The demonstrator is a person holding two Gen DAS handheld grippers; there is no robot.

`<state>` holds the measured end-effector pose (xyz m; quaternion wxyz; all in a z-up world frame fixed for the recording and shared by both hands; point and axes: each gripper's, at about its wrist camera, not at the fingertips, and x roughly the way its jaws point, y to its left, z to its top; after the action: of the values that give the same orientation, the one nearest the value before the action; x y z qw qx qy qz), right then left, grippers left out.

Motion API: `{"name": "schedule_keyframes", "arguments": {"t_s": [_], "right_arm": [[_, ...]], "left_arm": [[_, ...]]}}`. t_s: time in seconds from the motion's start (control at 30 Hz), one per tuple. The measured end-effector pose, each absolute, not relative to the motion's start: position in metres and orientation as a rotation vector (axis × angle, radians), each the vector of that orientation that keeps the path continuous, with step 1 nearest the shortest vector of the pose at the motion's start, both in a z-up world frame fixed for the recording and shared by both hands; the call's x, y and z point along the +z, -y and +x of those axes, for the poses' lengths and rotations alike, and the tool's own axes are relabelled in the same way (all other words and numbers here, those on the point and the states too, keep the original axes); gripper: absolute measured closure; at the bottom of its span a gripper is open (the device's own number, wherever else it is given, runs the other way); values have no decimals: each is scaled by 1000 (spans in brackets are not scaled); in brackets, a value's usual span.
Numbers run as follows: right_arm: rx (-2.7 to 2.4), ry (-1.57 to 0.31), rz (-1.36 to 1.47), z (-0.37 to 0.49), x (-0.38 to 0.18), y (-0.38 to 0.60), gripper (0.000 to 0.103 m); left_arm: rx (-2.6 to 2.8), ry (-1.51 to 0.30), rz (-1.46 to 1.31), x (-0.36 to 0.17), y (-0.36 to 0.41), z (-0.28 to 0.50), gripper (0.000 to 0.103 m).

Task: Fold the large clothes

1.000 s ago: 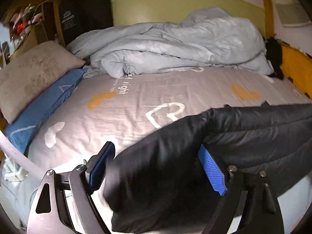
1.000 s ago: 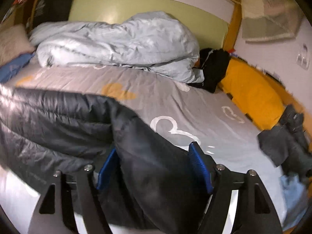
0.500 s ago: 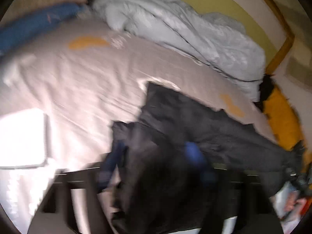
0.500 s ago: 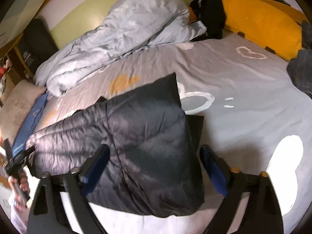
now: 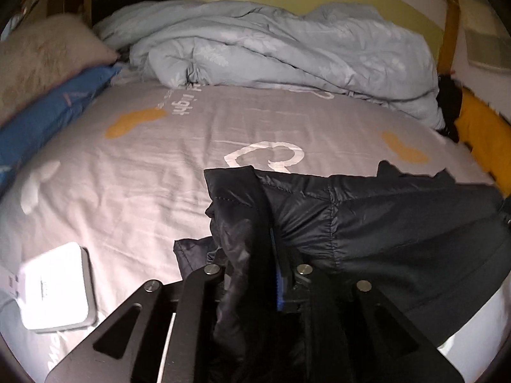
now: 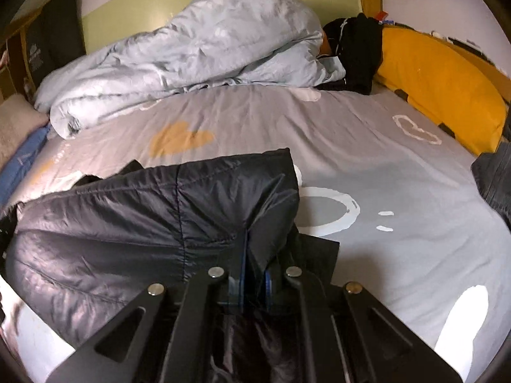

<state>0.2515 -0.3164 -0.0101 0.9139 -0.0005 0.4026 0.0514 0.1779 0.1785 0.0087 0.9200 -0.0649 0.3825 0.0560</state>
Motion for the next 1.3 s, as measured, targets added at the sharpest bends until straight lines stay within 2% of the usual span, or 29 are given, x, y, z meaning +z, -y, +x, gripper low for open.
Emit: {"name": "schedule_keyframes", "arguments": {"t_s": [0.03, 0.1, 0.13, 0.17, 0.23, 0.3, 0.33, 0.37, 0.47, 0.53, 0.73, 0.87, 1.1, 1.13, 1.17, 1.2, 1.23, 1.27, 1.3], "right_arm": [[101, -828, -6, 251, -9, 316, 95], [79, -818, -14, 245, -6, 317, 92], [61, -803, -18, 241, -2, 319, 86], [46, -788, -21, 237, 1, 321, 78], [18, -746, -42, 229, 10, 322, 72], [1, -694, -58, 217, 22, 322, 52], [-3, -676, -56, 213, 26, 322, 37], [-5, -646, -46, 207, 32, 322, 30], [15, -590, -6, 190, 46, 321, 21], [26, -565, 25, 180, 53, 318, 19], [201, -530, 46, 154, 64, 283, 0], [319, -557, -18, 147, 62, 250, 0], [510, -886, 174, 178, 45, 209, 2], [527, -913, 208, 184, 44, 206, 14], [548, -953, 254, 190, 42, 202, 40], [568, -998, 294, 198, 39, 193, 56], [573, -1023, 304, 201, 38, 186, 81], [561, -1053, 294, 206, 35, 176, 89], [538, -1066, 267, 207, 32, 167, 89]], "left_arm": [[125, -778, -131, 12, -178, 176, 84], [148, -760, -143, 20, -179, 170, 66], [151, -742, -151, 26, -180, 166, 49], [148, -713, -157, 32, -180, 160, 39], [146, -670, -147, 45, -178, 148, 33], [138, -639, -123, 57, -171, 137, 24], [137, -621, -111, 63, -168, 132, 16], [135, -595, -95, 69, -163, 123, 10], [106, -558, -77, 82, -149, 101, 0], [47, -554, -75, 85, -137, 90, 0], [2, -583, -7, 78, -105, 91, 0], [5, -627, 13, 58, -96, 98, 0], [-3, -738, -70, 33, -99, 118, 0], [-9, -745, -81, 32, -100, 119, 0], [-9, -752, -90, 31, -101, 120, 0], [-6, -755, -95, 30, -103, 120, 0], [-4, -757, -101, 29, -104, 119, 0], [-2, -761, -109, 28, -106, 120, 0], [1, -768, -113, 27, -107, 120, 0]]}}
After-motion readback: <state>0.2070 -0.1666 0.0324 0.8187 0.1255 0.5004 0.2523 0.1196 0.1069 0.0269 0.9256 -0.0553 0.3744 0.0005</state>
